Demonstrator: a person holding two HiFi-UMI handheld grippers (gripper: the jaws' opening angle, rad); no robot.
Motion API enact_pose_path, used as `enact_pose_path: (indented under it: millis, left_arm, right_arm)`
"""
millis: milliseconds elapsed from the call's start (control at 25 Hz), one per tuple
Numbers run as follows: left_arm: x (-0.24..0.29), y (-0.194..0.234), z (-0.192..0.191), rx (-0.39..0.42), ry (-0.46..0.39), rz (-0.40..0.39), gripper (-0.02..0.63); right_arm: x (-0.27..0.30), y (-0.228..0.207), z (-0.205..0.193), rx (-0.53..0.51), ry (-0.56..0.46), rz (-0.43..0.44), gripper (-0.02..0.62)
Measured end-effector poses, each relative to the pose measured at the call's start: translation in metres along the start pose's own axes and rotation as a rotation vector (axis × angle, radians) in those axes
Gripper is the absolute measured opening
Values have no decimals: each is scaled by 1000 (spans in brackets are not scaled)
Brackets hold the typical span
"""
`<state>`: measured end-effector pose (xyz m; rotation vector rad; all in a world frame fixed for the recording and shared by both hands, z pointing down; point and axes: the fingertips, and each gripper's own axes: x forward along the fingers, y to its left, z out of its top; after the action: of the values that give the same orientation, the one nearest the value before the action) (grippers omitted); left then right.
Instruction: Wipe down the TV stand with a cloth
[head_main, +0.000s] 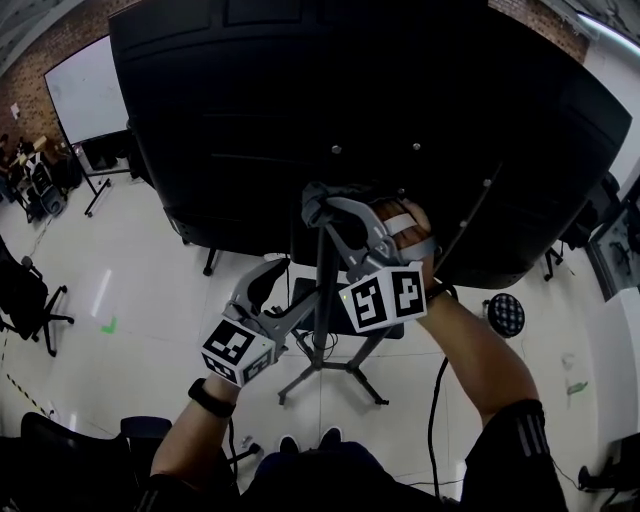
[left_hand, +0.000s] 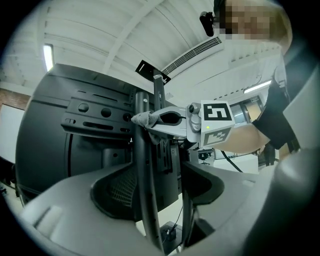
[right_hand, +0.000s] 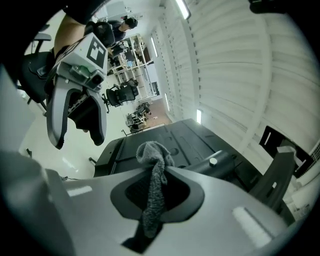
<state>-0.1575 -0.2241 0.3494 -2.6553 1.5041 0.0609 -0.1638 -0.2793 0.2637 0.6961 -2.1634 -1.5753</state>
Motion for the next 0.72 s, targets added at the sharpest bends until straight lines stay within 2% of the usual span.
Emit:
enact_pose_path:
  millis: [240,400,720]
  left_arm:
    - [-15,-7,-17,-32,39,-88,305]
    - [-27,-10,-30,-19,61,-139,305]
    - [-31,-24,-70,-53,119,-193,305]
  right_arm:
    - [2,34,-15,11,112,37,20]
    - [4,67,-31,14,160,76,20]
    - [7,113,-44,175,183,121,20]
